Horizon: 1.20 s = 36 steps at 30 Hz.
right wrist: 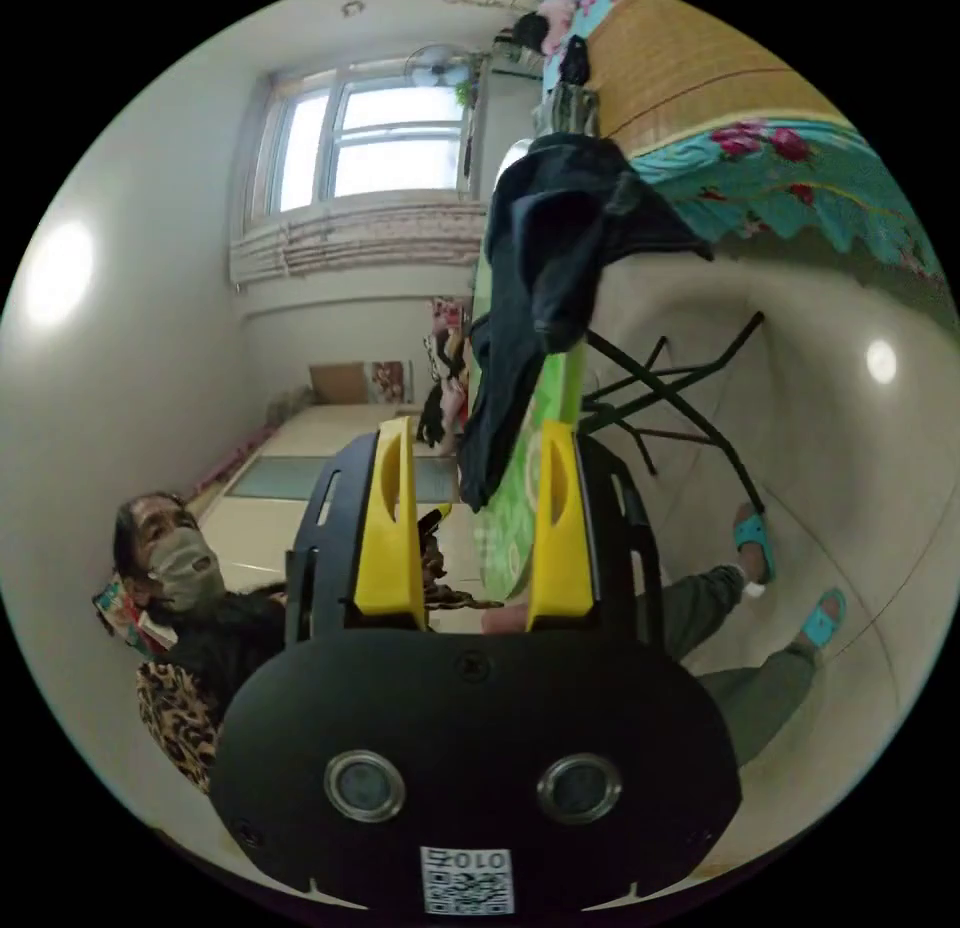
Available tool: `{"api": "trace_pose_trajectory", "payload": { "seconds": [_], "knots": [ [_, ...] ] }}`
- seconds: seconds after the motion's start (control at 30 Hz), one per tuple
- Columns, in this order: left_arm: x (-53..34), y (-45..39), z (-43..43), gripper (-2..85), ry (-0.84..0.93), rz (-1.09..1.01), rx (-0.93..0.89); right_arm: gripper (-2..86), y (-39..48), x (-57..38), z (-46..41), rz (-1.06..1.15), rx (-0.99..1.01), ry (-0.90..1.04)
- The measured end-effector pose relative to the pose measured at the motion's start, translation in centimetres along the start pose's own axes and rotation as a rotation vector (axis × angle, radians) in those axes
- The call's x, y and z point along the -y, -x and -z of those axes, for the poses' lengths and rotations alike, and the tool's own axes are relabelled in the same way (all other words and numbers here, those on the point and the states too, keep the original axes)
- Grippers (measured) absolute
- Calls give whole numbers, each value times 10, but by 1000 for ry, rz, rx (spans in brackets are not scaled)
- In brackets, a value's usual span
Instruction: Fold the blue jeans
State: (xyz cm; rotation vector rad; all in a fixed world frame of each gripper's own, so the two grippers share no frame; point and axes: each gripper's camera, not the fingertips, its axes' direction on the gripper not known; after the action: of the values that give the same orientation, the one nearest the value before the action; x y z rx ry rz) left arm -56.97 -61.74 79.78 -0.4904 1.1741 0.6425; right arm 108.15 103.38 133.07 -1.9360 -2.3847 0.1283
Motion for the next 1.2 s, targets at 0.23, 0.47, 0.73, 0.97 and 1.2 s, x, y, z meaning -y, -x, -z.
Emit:
{"api": "trace_pose_trajectory", "payload": {
  "seconds": [0.23,0.47,0.73,0.97,1.2],
  "knots": [
    [-8,-33,-40,-2,29,19,-69,207,-95,8,17,-188,355,-119],
    [22,-26,-110,-2,88,-24,-165,211,-112,74,-5,-239,427,-119],
    [81,4,-169,-1,98,-17,-258,54,-11,149,20,-43,63,6],
    [97,-19,-193,-1,89,114,-117,35,77,175,23,414,-718,274],
    [91,-81,-260,-2,159,340,69,37,-39,226,77,26,-58,388]
  ]
}}
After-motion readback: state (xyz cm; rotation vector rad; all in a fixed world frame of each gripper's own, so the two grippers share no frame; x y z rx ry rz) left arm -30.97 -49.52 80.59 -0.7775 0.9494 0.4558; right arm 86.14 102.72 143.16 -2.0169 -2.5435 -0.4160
